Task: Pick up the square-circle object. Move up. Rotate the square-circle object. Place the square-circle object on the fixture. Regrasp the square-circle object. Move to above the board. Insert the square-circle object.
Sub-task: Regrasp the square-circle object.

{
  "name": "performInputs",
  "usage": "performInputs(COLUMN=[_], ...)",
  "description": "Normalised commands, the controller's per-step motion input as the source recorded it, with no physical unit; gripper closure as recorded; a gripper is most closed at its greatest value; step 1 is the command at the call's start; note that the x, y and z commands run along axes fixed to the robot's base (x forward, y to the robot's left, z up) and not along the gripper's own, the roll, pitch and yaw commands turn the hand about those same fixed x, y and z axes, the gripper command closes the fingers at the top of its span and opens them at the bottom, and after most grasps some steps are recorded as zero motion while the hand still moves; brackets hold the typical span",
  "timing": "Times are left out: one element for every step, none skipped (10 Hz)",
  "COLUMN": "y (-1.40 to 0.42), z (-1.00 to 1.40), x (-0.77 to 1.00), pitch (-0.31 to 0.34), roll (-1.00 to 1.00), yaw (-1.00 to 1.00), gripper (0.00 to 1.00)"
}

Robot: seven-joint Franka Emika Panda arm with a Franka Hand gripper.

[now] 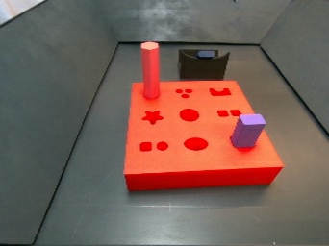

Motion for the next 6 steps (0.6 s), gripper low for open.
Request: performInputs(y=[-0.02,-0.02,-0.01,-0.02,-0.02,-0.02], z=[0.0,0.01,0.0,0.0,0.0,0.0], x=[-0.02,-0.01,0.0,0.01,0.03,0.04], pitch=[-0.003,0.001,0.006,0.014,0.028,0.041], roll=[1.0,1.0,1.0,1.0,1.0,1.0], yaw=[0.01,0.01,0.01,0.02,0.02,0.02], gripper=[0.0,0.0,0.0,0.0,0.0,0.0])
